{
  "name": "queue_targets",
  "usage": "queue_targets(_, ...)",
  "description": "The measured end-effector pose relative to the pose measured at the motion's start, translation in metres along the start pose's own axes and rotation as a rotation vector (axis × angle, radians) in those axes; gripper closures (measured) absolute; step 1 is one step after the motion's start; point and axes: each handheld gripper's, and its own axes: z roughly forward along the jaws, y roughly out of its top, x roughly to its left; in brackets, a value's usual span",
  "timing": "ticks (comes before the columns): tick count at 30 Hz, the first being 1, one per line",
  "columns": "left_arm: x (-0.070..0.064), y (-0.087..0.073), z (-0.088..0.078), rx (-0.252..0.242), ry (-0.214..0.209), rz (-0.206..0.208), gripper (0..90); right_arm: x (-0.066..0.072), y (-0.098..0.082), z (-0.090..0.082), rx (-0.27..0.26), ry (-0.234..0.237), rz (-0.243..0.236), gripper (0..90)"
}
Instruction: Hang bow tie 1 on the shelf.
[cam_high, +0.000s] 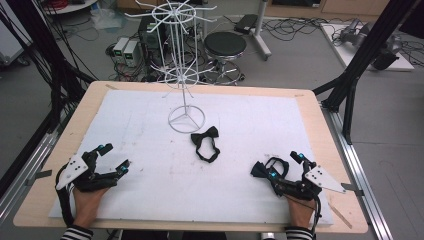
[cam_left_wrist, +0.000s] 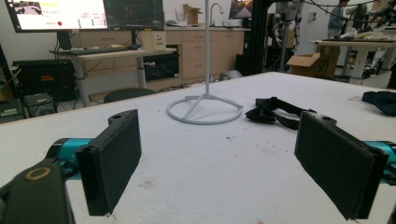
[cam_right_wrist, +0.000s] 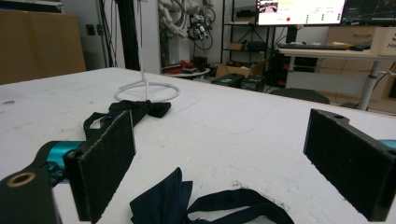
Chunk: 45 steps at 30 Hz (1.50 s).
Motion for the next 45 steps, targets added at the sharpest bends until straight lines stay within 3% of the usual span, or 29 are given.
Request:
queue_targets(24, -0.001, 0.0, 0.0, 0.004, 0.012, 0.002, 15.1, 0.001, 0.0, -0.001, -0.005, -0.012, -0.001, 8.4)
queue_targets(26, -0.001, 0.0, 0.0, 0.002, 0.014, 0.003, 15.1, 0.0, 0.002, -0.001, 0.003, -0.002, 0.019, 8.3)
queue_targets(34, -0.001, 0.0, 0.0, 0.001, 0.017, 0.009, 15.2, 0.003, 0.02, -0.008, -0.005, 0.018, 0.011, 8.4)
queue_targets(37, -0.001, 0.0, 0.0, 0.003, 0.019, 0.012, 15.1, 0.005, 0.029, -0.008, 0.047, 0.034, -0.024, 8.4)
queue_targets(40, -0.001, 0.0, 0.0, 0.003, 0.02, 0.015, 15.0, 0.005, 0.036, -0.008, 0.065, 0.04, -0.025, 8.4)
queue_targets(45, -0.002, 0.0, 0.0, 0.001, 0.021, 0.014, 15.0, 0.0, 0.057, 0.001, 0.195, 0.091, -0.062, 8.4)
